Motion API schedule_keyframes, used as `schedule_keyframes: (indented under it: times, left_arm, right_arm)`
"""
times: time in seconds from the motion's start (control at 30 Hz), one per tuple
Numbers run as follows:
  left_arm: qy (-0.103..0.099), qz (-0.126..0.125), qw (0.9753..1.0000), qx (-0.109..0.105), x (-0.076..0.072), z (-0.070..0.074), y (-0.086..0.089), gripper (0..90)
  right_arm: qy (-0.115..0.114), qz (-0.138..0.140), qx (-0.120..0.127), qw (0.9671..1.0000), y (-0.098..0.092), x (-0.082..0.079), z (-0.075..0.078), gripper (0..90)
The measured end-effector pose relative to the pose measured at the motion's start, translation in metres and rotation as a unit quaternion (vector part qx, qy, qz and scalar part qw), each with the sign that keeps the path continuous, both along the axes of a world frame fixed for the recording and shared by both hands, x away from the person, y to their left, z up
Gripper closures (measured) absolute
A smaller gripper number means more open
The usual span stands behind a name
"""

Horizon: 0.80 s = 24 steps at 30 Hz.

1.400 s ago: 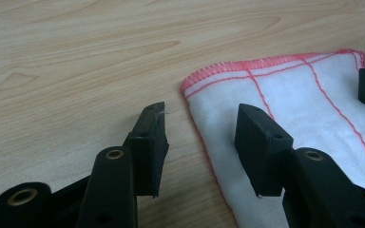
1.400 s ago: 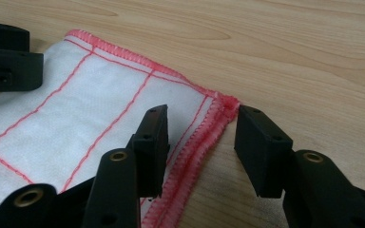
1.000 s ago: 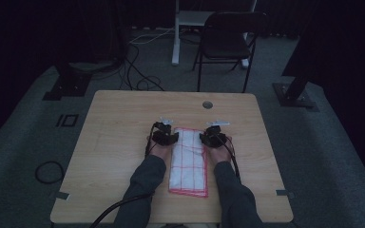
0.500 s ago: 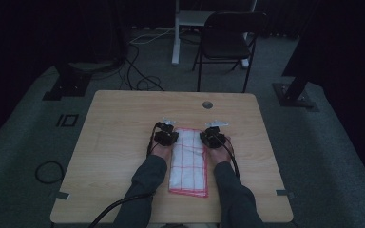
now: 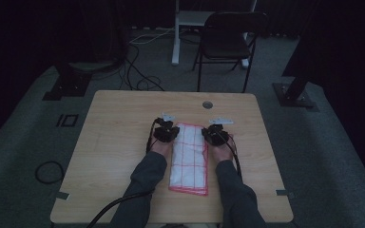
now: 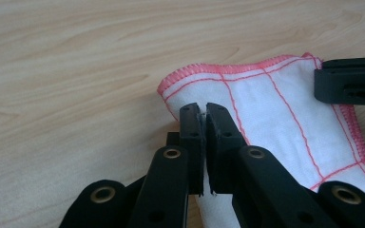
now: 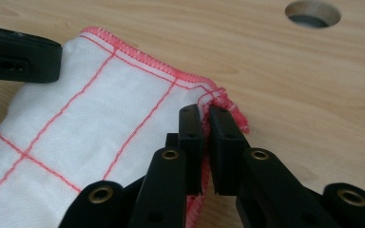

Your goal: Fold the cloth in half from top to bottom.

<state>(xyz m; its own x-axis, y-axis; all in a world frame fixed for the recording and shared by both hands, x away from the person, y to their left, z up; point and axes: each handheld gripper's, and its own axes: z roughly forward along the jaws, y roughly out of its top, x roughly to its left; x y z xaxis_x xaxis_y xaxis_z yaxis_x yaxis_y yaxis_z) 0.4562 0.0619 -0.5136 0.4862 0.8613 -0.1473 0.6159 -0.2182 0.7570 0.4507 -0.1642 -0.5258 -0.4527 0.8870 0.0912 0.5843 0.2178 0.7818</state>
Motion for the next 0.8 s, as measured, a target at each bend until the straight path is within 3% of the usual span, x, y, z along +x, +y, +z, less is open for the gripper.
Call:
schedule_keyframes:
  times: [0.13, 0.53, 0.8]
  left_arm:
    - [-0.016, -0.001, 0.9999, -0.005, -0.006, 0.006, 0.001, 86.9]
    - [-0.035, -0.015, 0.9990, -0.025, -0.026, 0.015, 0.010, 86.7]
    - [-0.035, -0.020, 0.9983, -0.041, -0.038, 0.018, 0.013, 86.7]
  right_arm:
    - [-0.009, 0.004, 0.012, 0.9999, -0.002, -0.004, 0.008, 85.2]
    - [-0.020, 0.022, 0.052, 0.9982, -0.010, -0.024, 0.018, 85.1]
    - [-0.029, 0.039, 0.046, 0.9977, -0.013, -0.036, 0.024, 85.0]
